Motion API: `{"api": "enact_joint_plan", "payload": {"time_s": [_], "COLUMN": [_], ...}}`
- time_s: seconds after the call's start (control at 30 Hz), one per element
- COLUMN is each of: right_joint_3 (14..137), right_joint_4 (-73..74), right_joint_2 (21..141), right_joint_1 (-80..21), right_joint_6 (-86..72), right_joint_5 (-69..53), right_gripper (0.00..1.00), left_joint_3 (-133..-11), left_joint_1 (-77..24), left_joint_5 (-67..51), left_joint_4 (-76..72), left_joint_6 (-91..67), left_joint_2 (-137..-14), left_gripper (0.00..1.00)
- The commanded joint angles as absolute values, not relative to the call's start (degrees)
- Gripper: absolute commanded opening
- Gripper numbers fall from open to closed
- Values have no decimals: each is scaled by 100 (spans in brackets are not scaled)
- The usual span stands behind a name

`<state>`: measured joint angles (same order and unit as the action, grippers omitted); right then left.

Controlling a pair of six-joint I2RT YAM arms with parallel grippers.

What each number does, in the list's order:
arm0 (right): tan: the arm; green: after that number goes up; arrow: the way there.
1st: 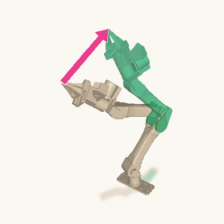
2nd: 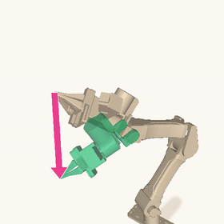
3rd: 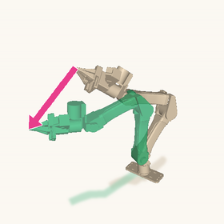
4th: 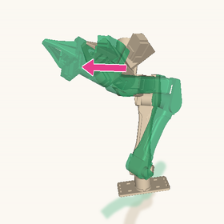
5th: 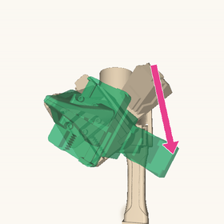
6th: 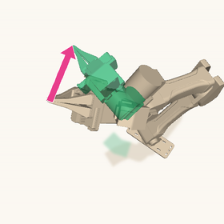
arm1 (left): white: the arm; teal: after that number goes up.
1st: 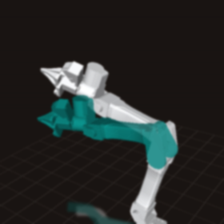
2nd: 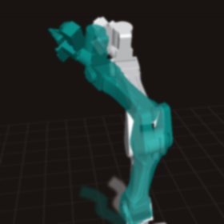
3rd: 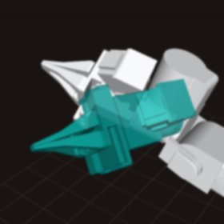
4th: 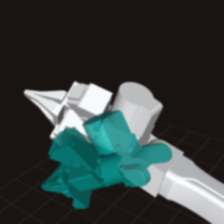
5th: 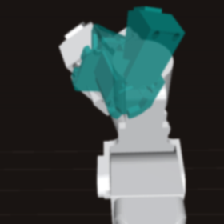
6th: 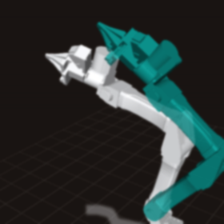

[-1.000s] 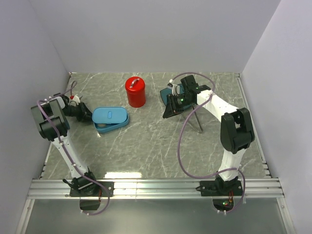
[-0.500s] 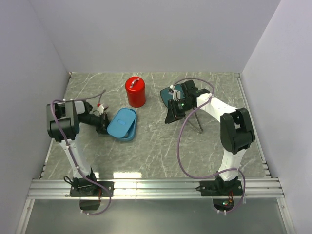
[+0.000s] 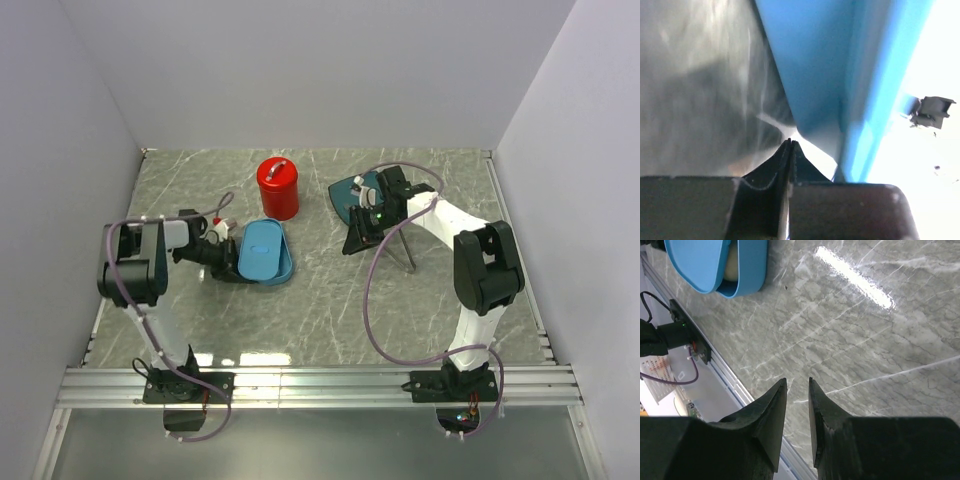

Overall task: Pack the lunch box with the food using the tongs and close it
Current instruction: Move the lunch box, then put the lid back on the lunch box

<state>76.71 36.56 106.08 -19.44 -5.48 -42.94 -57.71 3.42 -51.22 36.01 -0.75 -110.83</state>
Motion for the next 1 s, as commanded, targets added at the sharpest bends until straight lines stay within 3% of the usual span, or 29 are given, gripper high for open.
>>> {"api": "enact_joint_plan", "payload": {"time_s": [0.0,0.07,0.13,0.17,0.43,0.57,0.7,0.97], "right_joint_3": [7831,7919,7971,7980,8191,8314,8622,8956], "right_joint_4": [3516,3481,3463,3437,3138,2813,2681,2523], "right_joint_2": [10362,10397,10406,10406,10573,10757,11170,11838], "right_joint_1": [-1916,-1907,-1907,-1916,-2109,-2372,-2645,-3119], "right_joint_6": [-580,-615,-633,-659,-843,-984,-1116,-1318], "right_joint_5": [-4368,-4394,-4395,-4395,-4368,-4141,-3964,-3595], "right_gripper": [32,32,32,32,32,31,29,25], "left_joint_3": [-5354,-5291,-5291,-5335,-6177,-6784,-7066,-6918], "left_joint_1": [640,782,887,931,958,617,308,26], "left_joint_5": [-4607,-4316,-4106,-3939,-3981,-3815,-3498,-3015], "left_joint_4": [2708,2689,2707,2733,3593,4007,4113,4052], "left_joint_6": [-728,-782,-765,-739,130,263,255,114], "left_joint_2": [-10206,-9801,-9311,-9160,-8534,-8859,-9175,-9352], "left_gripper": [7,9,19,28,46,47,41,39]}}
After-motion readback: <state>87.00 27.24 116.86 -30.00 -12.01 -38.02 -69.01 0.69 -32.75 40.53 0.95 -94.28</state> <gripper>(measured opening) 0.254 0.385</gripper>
